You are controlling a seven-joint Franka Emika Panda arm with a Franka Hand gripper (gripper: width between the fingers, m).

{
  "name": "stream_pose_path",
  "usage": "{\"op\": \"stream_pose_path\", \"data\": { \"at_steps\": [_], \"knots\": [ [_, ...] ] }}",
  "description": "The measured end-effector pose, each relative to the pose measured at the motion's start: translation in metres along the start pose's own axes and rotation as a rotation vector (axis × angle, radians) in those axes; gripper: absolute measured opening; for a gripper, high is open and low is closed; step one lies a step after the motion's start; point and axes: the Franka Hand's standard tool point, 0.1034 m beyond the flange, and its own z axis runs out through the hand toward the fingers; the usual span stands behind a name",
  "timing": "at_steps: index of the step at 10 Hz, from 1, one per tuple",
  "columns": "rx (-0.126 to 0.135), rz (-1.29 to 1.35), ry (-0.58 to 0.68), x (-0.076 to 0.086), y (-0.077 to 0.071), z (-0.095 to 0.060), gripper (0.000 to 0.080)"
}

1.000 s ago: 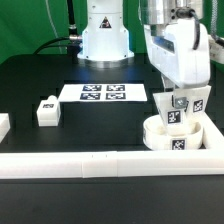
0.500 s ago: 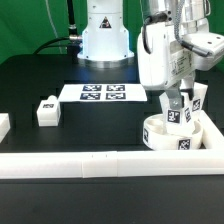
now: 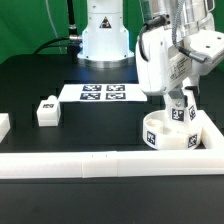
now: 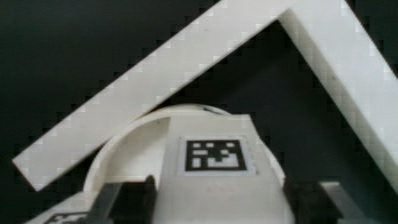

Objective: Assemble stool

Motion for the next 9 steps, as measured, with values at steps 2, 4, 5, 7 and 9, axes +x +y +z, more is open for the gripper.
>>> {"op": "stream_pose_path", "data": {
  "at_steps": [2,4,5,7,9],
  "knots": [
    [0.002,0.038,0.001,-0.002,0.006,0.001,0.0337],
    [0.005,0.037,0.004,-0.003,0.012,0.002,0.0337],
    [0.005,0.053,-0.001,-0.005,0.015,0.002,0.0337],
    [0.016,0.043,-0.002,-0.007,0.016,0.003,0.0337],
    [0.016,-0.021,-0.005,-0.007,0.015,0.002,0.0342]
  ]
}}
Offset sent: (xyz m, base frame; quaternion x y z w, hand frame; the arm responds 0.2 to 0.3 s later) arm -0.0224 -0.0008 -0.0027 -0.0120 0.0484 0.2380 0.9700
